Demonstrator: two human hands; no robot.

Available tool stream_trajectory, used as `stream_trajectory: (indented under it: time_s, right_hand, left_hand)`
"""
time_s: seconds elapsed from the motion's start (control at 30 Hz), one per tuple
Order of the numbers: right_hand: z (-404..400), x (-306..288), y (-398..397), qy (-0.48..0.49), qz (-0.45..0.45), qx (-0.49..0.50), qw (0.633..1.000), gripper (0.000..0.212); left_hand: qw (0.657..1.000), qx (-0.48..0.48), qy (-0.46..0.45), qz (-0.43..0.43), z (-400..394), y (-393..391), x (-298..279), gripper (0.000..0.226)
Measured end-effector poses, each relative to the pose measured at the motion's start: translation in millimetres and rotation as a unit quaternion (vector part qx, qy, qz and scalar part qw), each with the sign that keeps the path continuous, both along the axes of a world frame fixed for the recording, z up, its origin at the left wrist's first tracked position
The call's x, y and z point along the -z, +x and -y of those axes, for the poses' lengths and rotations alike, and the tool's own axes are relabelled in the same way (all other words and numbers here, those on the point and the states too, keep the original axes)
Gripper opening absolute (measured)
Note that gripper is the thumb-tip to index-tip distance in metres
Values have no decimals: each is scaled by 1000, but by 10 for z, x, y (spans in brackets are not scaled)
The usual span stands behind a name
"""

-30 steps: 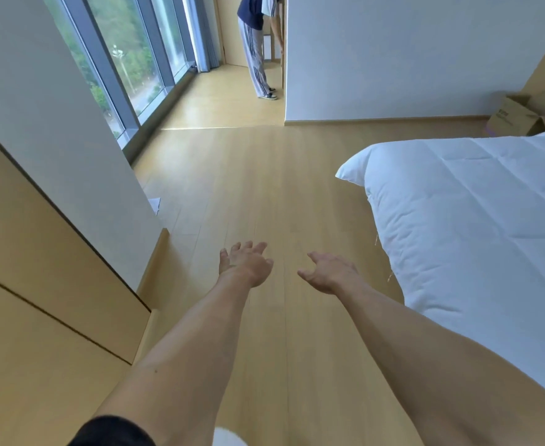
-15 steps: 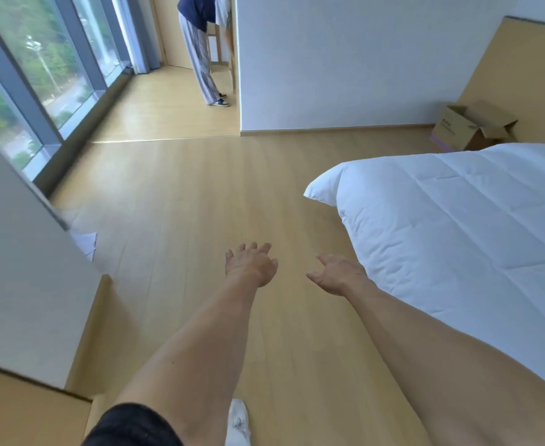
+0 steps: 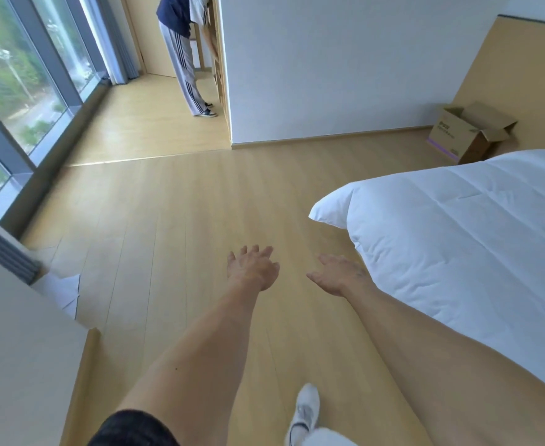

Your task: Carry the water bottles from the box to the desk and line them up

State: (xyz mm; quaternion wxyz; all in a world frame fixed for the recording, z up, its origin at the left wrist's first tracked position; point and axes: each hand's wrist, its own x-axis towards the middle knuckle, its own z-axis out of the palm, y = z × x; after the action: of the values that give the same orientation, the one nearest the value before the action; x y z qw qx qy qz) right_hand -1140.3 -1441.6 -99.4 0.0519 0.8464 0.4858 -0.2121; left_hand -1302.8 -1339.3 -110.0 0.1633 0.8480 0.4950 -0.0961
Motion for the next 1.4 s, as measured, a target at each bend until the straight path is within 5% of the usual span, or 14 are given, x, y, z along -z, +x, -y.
stream_trajectory:
  time_s: [0.7,1.4]
  right_hand:
    - [-3435,145,1585,3,-31,-51,998,65]
    - [-6167,99,3214,20,-17,149,989,64]
  left_hand:
    - [997,-43,45,-34,-3182,1469,-155,53]
    - [990,137,37,-3,-6681,3554,-137,52]
